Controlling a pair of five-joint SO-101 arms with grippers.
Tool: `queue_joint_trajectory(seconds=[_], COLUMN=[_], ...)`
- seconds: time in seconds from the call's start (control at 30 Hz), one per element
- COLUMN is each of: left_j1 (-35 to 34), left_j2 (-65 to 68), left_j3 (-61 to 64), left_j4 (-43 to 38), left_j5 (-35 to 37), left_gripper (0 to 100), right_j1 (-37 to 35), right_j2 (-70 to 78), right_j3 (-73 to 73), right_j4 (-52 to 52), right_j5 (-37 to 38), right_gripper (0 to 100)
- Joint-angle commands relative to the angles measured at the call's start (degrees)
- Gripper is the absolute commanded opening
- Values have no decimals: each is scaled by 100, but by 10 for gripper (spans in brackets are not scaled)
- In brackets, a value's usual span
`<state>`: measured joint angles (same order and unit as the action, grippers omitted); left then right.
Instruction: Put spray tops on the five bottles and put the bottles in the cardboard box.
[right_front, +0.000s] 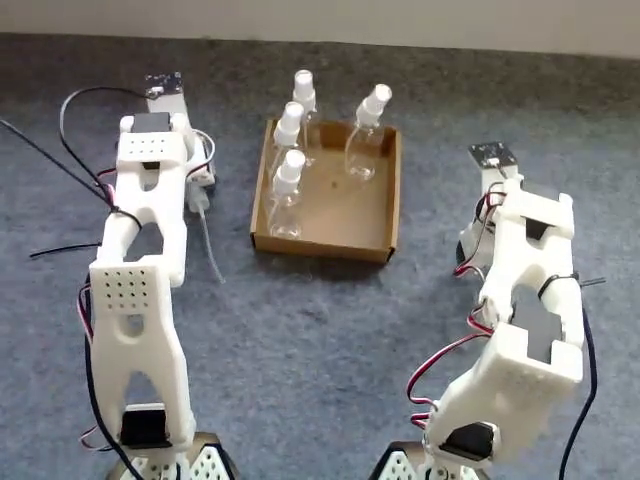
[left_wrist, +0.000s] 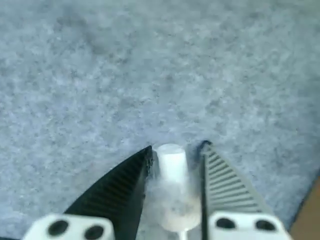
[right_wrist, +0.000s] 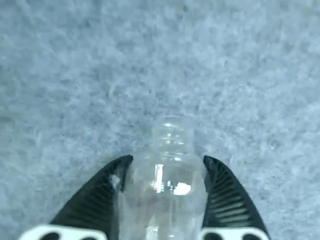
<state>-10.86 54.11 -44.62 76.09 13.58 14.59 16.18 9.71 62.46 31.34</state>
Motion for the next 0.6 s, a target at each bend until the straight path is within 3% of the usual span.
queue_joint_trajectory(seconds=[0.0,0.23,0.43,0.57], left_j1=[-92,-110,-110,-84], left_j2=[-13,-75,-497,-954], left_j3=[-119,-286,-1578,-2888], left_j4=[-44,141,1248,2145], left_j5=[-18,0,9,18], left_gripper=[92,91,91,91], right_j1=[-4,-4,110,66], right_j2=[-92,-145,-804,-1648], right_j3=[-31,-321,-1015,-1086], right_j4=[-4,453,1068,1147], right_j5=[53,44,44,-396], right_gripper=[33,3,3,3])
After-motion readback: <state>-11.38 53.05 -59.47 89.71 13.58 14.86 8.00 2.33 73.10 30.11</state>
